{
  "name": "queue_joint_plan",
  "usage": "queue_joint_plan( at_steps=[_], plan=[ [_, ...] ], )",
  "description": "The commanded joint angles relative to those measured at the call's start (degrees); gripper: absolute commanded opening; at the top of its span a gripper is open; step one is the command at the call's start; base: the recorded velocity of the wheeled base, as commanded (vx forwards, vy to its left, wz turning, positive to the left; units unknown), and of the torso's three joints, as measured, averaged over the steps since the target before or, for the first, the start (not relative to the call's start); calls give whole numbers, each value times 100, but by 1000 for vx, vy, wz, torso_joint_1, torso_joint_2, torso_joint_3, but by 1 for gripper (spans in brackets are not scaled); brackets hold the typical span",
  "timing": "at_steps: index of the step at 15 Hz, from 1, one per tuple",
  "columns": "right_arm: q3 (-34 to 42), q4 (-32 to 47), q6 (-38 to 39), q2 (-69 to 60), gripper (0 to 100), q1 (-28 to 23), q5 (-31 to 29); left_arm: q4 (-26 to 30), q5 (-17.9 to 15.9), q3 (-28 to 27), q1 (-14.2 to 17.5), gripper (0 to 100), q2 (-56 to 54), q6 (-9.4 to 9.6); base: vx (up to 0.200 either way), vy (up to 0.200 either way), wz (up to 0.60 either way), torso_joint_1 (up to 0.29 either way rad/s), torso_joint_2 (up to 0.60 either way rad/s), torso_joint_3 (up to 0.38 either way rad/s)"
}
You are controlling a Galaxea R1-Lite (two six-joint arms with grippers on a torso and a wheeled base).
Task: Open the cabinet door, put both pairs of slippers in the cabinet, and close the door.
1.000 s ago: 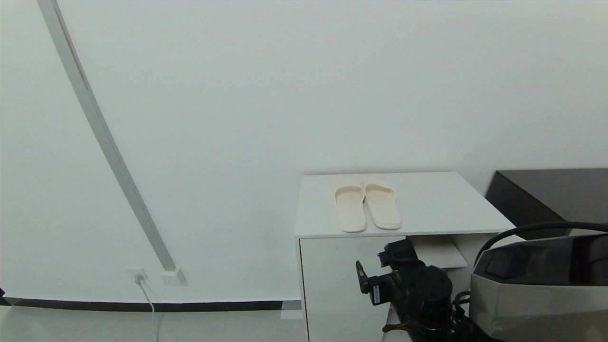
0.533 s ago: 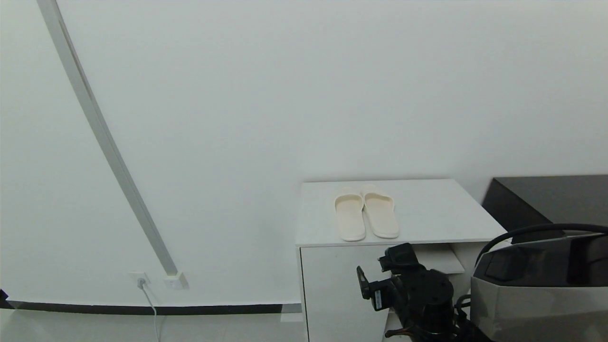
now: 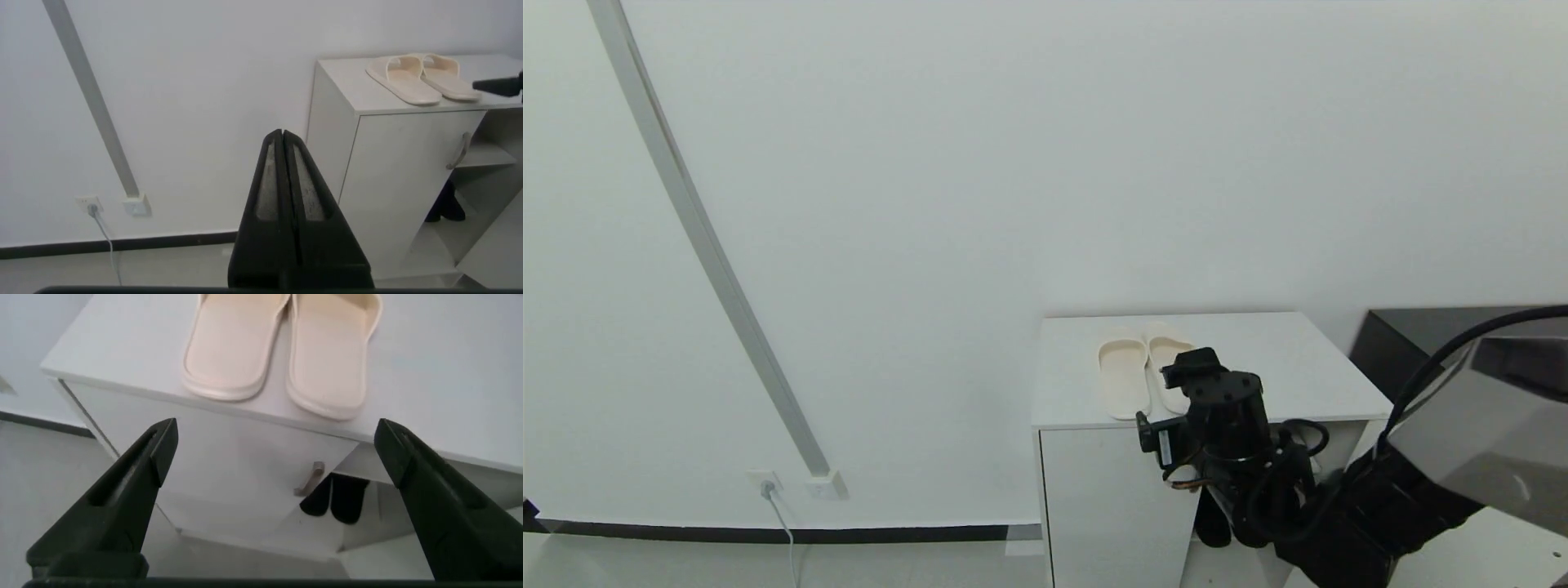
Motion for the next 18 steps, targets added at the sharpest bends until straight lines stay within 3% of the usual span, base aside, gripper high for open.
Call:
queue_joint_plan(
  at_steps=[1,4,8,11,13,18],
  plan=[
    [-686,1050,329,-816,100,91,-3,1,-2,0,1,0,0,6,0,0,0,0,0,0],
    [-1073,2684,1296,-1159,100,328,32,-8,-11,0,1,0,0,15,0,0,0,0,0,0],
    [-765,2623,1718,-992,100,390,58,1,-11,0,1,0,0,6,200,0,0,1,-2,0],
    [-185,1603,1700,-473,100,390,-12,1,-11,0,1,0,9,6,200,0,0,1,-1,4],
    [96,1023,1665,-139,100,372,-21,-8,7,0,1,0,0,-20,0,0,0,0,0,0],
    [-255,30,1199,748,100,-226,155,-8,16,0,1,0,0,-20,0,0,0,0,0,0]
  ],
)
